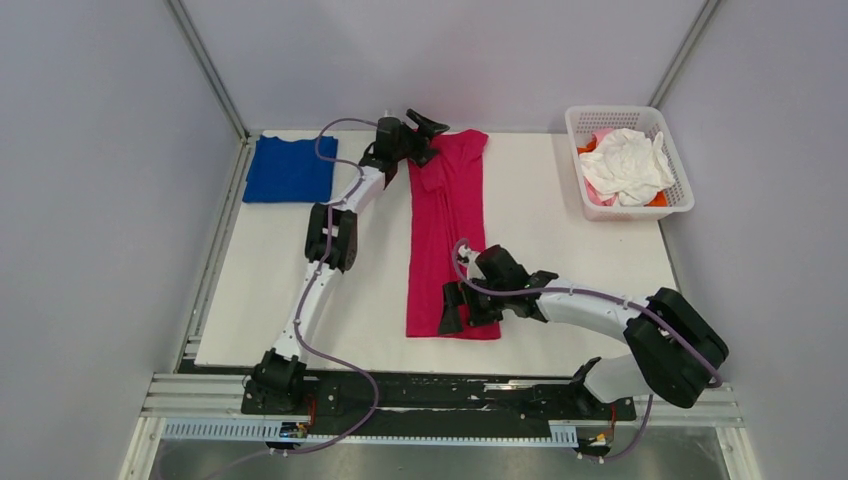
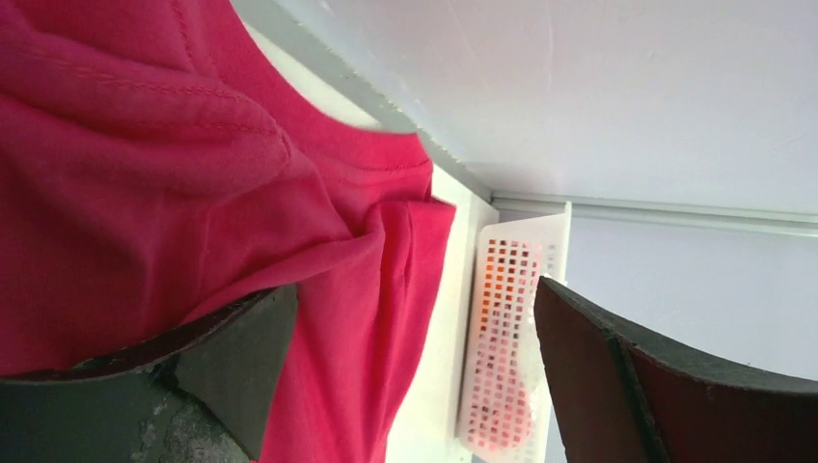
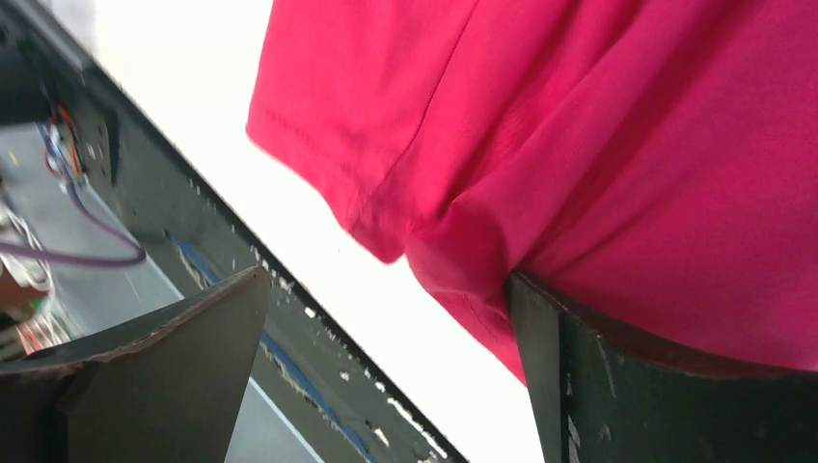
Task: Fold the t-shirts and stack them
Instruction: Rotate the tshirt 90 degrees, then grab the bottom of the folded rectangular tshirt with both arms
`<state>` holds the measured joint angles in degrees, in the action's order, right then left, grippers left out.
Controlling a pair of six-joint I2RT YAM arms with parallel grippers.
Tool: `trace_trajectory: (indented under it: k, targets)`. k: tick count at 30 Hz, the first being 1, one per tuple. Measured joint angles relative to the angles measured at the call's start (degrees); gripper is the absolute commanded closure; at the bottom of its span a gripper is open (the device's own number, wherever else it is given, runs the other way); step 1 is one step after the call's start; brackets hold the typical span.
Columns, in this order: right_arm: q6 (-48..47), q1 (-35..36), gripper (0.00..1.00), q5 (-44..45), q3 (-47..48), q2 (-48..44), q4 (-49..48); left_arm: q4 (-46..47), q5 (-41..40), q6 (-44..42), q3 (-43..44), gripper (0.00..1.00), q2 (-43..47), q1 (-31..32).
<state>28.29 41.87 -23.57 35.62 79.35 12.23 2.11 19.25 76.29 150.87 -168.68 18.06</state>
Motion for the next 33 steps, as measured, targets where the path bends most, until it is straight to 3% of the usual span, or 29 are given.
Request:
trace_trajectory:
  k: [5, 14, 23, 33]
  targets:
    - [-0.9, 6.3, 0.00, 1.8, 0.2, 0.0, 0.6, 4.7, -1.4, 0.6, -0.5, 0.00, -0.7, 0.5]
    - [1.2, 7.2, 0.00, 13.9, 3.1, -0.1, 4.6, 9.0, 2.8, -8.2, -6.1, 0.00, 2.0, 0.7]
    - [2.1, 7.2, 0.00, 15.1, 3.2, -8.3, 2.9, -2.4, 4.2, -21.4, -11.9, 0.00, 9.8, 1.7]
    - [3.2, 7.2, 0.00, 15.7, 2.7, -11.4, 3.3, -13.5, 3.8, -30.4, -15.4, 0.00, 22.6, 2.9]
